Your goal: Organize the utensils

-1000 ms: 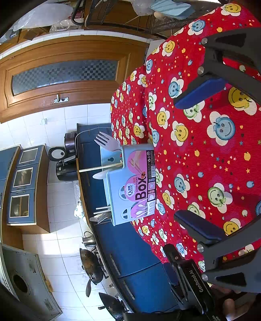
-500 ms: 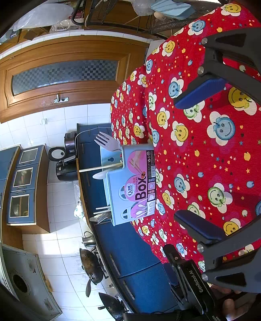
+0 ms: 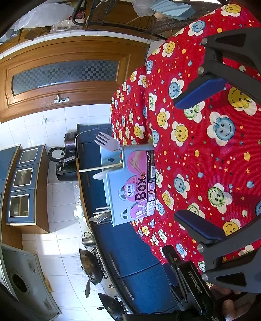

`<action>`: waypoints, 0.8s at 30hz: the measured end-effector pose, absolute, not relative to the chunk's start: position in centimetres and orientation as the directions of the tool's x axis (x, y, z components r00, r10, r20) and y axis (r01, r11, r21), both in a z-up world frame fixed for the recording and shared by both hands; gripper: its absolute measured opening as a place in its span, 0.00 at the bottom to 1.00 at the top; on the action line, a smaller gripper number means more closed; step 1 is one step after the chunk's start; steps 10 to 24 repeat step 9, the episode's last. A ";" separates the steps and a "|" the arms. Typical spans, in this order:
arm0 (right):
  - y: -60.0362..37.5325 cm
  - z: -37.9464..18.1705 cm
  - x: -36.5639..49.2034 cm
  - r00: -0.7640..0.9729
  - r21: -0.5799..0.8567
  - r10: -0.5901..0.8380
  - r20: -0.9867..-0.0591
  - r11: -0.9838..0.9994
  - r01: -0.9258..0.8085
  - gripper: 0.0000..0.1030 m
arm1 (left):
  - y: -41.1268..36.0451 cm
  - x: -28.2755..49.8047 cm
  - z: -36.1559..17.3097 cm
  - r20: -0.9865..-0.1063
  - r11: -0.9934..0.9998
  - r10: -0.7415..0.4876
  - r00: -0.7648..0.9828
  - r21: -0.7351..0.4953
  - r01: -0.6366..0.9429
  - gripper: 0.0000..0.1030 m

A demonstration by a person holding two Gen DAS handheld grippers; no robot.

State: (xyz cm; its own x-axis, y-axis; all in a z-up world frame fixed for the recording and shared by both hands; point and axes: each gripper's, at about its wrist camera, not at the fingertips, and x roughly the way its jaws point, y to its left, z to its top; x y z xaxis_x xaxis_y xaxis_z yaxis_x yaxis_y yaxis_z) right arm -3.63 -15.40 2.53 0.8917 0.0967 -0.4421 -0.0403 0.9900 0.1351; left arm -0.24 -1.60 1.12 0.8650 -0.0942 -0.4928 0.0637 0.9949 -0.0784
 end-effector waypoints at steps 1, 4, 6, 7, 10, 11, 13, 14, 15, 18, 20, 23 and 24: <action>-15.4 2.5 -3.6 0.892 0.134 0.096 -0.442 0.990 -0.040 0.99 | -1.6 -0.2 1.1 -0.492 0.995 -0.094 0.865 -0.079 0.063 0.65; -15.4 2.5 -3.6 0.892 0.133 0.096 -0.442 0.990 -0.041 0.99 | -1.6 -0.3 1.0 -0.493 0.995 -0.095 0.865 -0.083 0.062 0.65; -15.4 2.5 -3.6 0.892 0.134 0.097 -0.442 0.990 -0.041 0.99 | -1.6 -0.3 1.0 -0.493 0.995 -0.096 0.865 -0.084 0.062 0.65; -15.4 2.5 -3.6 0.891 0.134 0.097 -0.443 0.990 -0.041 0.99 | -1.6 -0.3 1.0 -0.494 0.994 -0.096 0.864 -0.084 0.063 0.65; -15.4 2.5 -3.6 0.891 0.134 0.096 -0.443 0.990 -0.041 0.99 | -1.6 -0.3 1.0 -0.494 0.995 -0.095 0.864 -0.083 0.062 0.65; -15.4 2.5 -3.6 0.891 0.134 0.096 -0.443 0.990 -0.041 0.99 | -1.6 -0.3 1.0 -0.494 0.995 -0.095 0.864 -0.083 0.062 0.65; -15.4 2.5 -3.6 0.891 0.134 0.096 -0.443 0.990 -0.041 0.99 | -1.6 -0.3 1.0 -0.494 0.995 -0.095 0.864 -0.083 0.062 0.65; -15.4 2.5 -3.6 0.891 0.134 0.096 -0.443 0.990 -0.041 0.99 | -1.6 -0.3 1.0 -0.494 0.995 -0.095 0.864 -0.083 0.062 0.65; -15.4 2.5 -3.6 0.891 0.134 0.096 -0.443 0.990 -0.041 0.99 | -1.6 -0.3 1.0 -0.494 0.995 -0.095 0.864 -0.083 0.062 0.65; -15.4 2.5 -3.6 0.891 0.134 0.096 -0.443 0.990 -0.041 0.99 | -1.6 -0.3 1.0 -0.494 0.995 -0.095 0.864 -0.083 0.062 0.65; -15.4 2.5 -3.6 0.891 0.134 0.096 -0.443 0.990 -0.041 0.99 | -1.6 -0.3 1.0 -0.494 0.995 -0.095 0.864 -0.083 0.062 0.65; -15.4 2.5 -3.6 0.891 0.134 0.096 -0.443 0.990 -0.041 0.99 | -1.6 -0.3 1.0 -0.494 0.995 -0.095 0.864 -0.083 0.062 0.65; -15.4 2.5 -3.6 0.891 0.134 0.096 -0.443 0.990 -0.041 0.99 | -1.6 -0.3 1.0 -0.494 0.995 -0.095 0.864 -0.083 0.062 0.65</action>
